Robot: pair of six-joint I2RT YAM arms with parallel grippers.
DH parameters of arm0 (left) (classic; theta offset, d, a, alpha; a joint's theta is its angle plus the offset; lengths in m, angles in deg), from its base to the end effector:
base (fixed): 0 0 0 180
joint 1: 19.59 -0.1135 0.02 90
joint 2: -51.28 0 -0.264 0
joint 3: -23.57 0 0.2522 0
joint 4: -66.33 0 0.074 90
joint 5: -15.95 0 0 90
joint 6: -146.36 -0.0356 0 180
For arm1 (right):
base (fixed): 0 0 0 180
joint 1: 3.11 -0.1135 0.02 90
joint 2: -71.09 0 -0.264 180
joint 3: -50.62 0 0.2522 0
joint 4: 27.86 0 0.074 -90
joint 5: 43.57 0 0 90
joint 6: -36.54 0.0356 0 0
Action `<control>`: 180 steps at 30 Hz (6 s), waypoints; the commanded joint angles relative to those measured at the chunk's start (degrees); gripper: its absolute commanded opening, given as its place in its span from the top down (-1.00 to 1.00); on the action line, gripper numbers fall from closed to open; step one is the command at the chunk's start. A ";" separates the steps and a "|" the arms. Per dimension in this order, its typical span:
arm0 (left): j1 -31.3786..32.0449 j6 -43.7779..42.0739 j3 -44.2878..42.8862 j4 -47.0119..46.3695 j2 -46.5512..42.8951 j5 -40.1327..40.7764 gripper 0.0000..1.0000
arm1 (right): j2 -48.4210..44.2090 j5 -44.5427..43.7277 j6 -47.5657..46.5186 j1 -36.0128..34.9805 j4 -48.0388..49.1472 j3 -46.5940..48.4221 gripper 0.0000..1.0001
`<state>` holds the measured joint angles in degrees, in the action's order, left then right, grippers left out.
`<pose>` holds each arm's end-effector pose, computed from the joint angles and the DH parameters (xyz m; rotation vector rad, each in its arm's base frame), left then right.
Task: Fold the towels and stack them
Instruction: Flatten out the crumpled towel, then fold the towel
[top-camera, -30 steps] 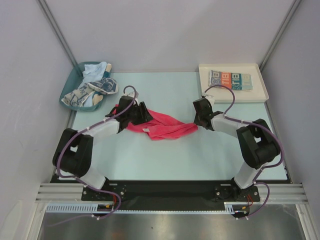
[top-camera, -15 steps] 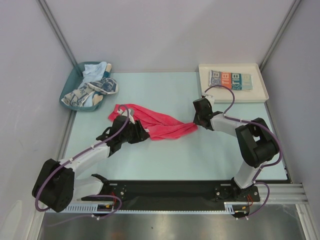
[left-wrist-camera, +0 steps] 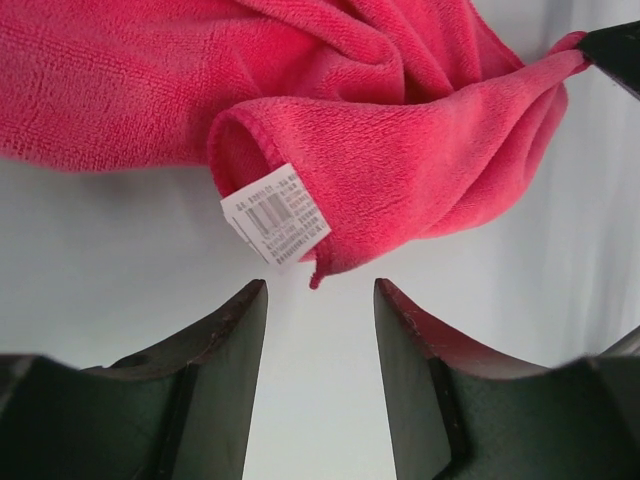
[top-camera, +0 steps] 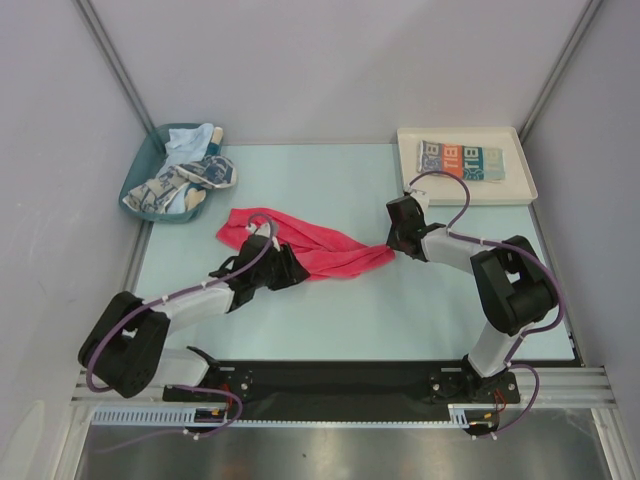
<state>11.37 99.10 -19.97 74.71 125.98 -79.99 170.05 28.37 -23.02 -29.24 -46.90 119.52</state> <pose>0.2129 -0.1320 0.1680 -0.1866 2.3766 -0.7724 0.3191 0.1442 0.1664 0.2295 2.3632 0.0871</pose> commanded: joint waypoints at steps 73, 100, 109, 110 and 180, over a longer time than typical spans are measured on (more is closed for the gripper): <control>30.47 -32.62 -74.98 46.44 -16.43 29.14 0.99 | -40.86 -1.18 -27.53 -21.77 -7.90 39.95 1.00; -17.59 -17.96 -60.37 12.36 13.83 -9.80 0.99 | 3.49 20.93 -16.56 4.75 -1.58 52.34 1.00; -24.89 -15.76 -97.44 18.48 50.53 -15.25 0.99 | 44.55 28.78 -7.77 11.80 -8.26 94.96 1.00; -25.42 -15.50 -99.14 18.83 53.68 -15.60 0.99 | 45.35 29.05 -6.89 12.50 -7.47 95.24 1.00; -17.86 -11.19 -19.89 17.08 5.73 -6.46 1.00 | -7.29 24.22 0.32 3.72 -4.57 7.36 1.00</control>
<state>-6.88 86.60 -41.74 92.74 134.57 -87.16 166.34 54.14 -23.20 -25.24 -52.91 127.45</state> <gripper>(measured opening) 0.011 0.012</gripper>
